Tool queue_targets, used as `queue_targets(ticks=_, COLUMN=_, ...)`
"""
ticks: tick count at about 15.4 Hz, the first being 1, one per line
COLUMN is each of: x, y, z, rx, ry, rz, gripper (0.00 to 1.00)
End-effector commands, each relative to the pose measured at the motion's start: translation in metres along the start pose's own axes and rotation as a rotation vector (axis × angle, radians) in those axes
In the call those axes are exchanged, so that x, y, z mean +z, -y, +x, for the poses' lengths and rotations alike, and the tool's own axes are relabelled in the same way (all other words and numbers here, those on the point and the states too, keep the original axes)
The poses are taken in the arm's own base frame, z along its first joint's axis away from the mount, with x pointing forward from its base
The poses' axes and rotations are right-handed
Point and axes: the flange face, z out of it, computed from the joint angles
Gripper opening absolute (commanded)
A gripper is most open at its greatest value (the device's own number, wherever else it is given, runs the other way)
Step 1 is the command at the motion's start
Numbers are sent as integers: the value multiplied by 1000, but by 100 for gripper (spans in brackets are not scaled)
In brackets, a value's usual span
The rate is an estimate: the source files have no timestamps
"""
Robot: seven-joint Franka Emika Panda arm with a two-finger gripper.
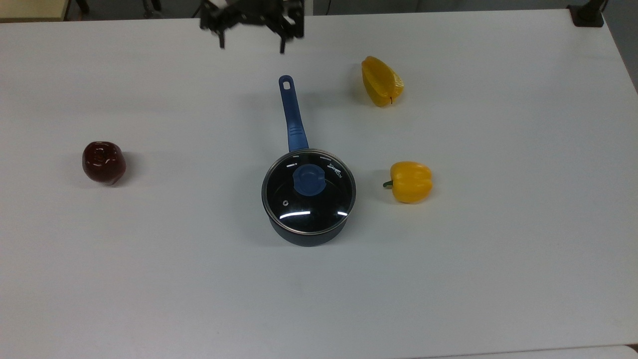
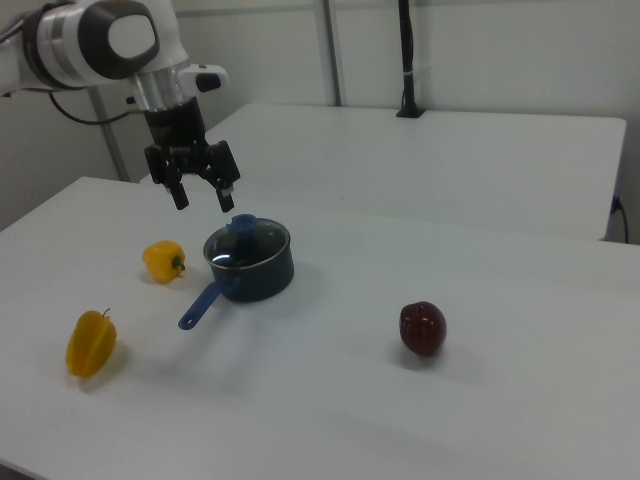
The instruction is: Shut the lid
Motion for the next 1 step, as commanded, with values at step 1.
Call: queue_targets(ticks=1, x=-7, y=-8, z=-25, rx=40, ry=-5, rz=27, gripper=100)
